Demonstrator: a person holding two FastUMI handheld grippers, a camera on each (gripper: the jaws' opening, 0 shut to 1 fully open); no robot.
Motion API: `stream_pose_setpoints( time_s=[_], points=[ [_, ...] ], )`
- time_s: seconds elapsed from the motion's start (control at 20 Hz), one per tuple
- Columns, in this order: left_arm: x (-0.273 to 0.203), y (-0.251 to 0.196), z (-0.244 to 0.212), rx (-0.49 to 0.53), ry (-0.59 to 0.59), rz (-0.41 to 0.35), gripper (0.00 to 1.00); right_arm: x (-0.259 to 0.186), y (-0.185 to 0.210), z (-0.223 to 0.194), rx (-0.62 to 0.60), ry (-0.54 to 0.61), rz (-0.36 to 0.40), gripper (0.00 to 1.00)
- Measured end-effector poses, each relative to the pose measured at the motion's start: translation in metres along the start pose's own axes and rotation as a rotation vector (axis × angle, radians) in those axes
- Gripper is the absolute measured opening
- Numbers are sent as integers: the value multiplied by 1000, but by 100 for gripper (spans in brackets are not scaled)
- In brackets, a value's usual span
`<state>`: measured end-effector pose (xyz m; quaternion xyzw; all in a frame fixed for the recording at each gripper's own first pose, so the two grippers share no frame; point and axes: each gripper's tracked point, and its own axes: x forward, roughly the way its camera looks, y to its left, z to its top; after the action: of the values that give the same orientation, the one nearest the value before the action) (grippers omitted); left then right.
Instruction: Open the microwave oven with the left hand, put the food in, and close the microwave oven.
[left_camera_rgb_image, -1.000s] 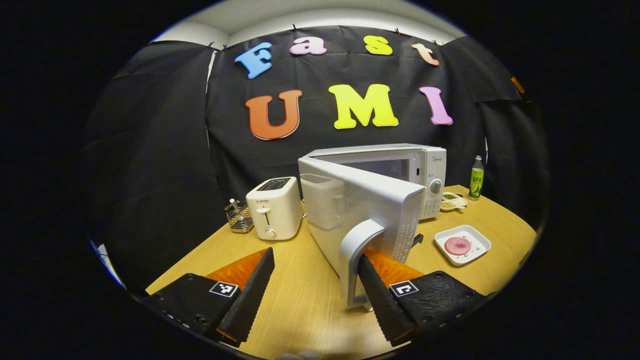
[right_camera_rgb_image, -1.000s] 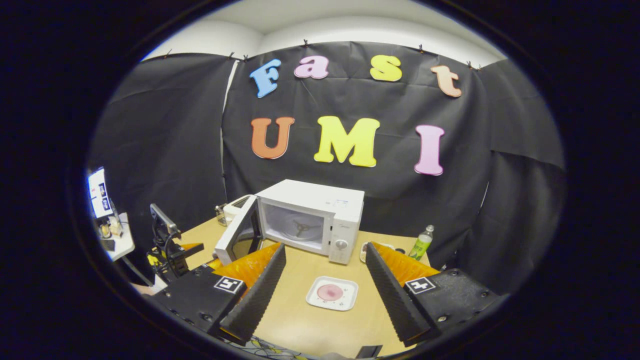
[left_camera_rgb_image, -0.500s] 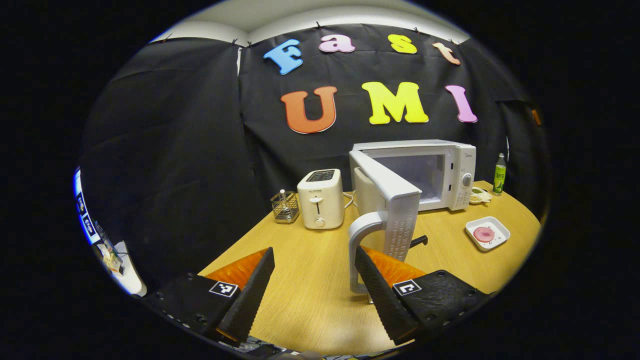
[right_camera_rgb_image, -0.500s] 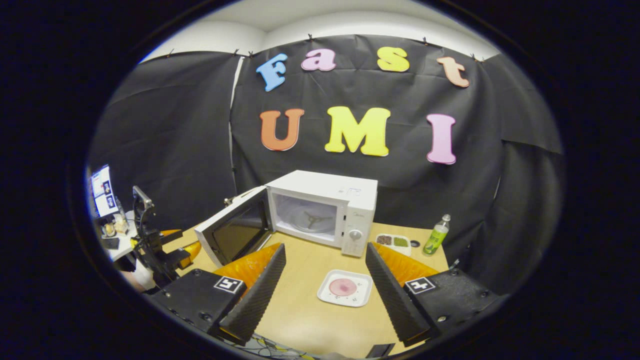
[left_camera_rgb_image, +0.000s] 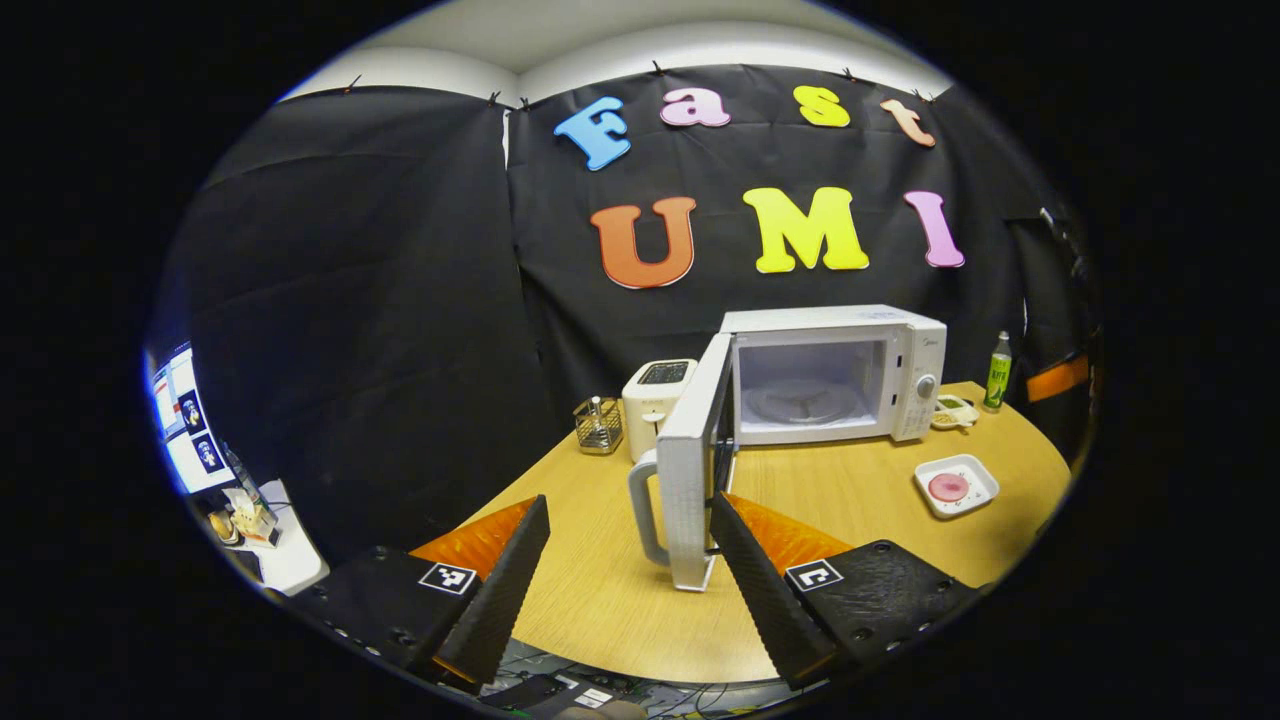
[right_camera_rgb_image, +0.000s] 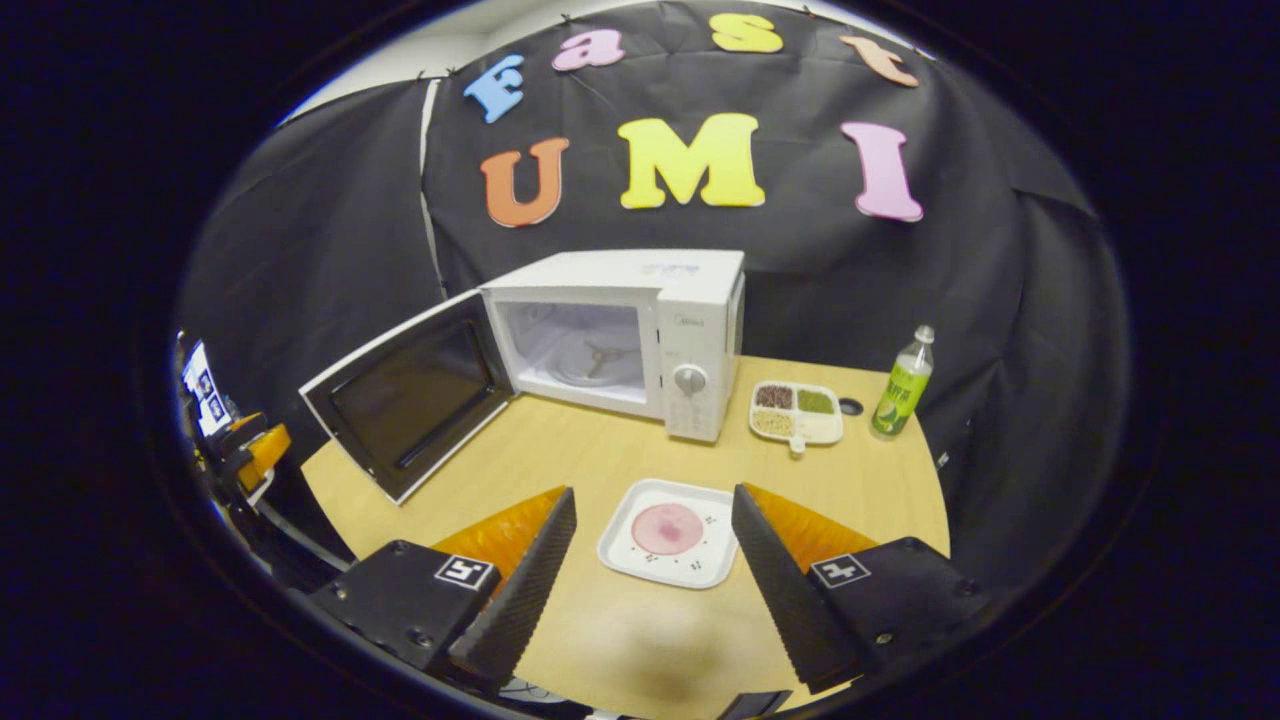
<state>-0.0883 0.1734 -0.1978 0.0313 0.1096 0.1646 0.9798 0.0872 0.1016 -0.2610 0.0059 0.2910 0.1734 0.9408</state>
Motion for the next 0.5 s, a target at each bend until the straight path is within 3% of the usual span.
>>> stream_pose_setpoints(
  time_s=[0.1, 0.15, 0.2, 0.25, 0.3, 0.35, 0.4, 0.45, 0.5],
  points=[
    [-10, -17, 22, -7, -39, -6, 96, 30, -24, -20, 29, 71, -14, 94],
    [-12, -26, 29, -18, -45, -15, 96, 45, -37, -32, 48, 118, -25, 79],
    [-14, -38, 37, -31, -51, -20, 96, 60, -45, -43, 73, 157, -18, 88],
    [-17, -47, 44, -40, -55, -25, 96, 75, -53, -53, 107, 200, -7, 87],
    [-20, -53, 49, -43, -57, -24, 100, 87, -59, -65, 138, 243, 3, 75],
    [-21, -59, 54, -41, -59, -19, 96, 99, -63, -72, 166, 281, 16, 81],
    [-21, -64, 59, -39, -58, -16, 96, 111, -67, -80, 181, 313, 26, 69],
    [-23, -69, 64, -35, -58, -10, 96, 121, -73, -85, 190, 349, 33, 75],
    [-25, -73, 67, -31, -55, -5, 96, 132, -73, -91, 200, 375, 50, 71]
  ],
)
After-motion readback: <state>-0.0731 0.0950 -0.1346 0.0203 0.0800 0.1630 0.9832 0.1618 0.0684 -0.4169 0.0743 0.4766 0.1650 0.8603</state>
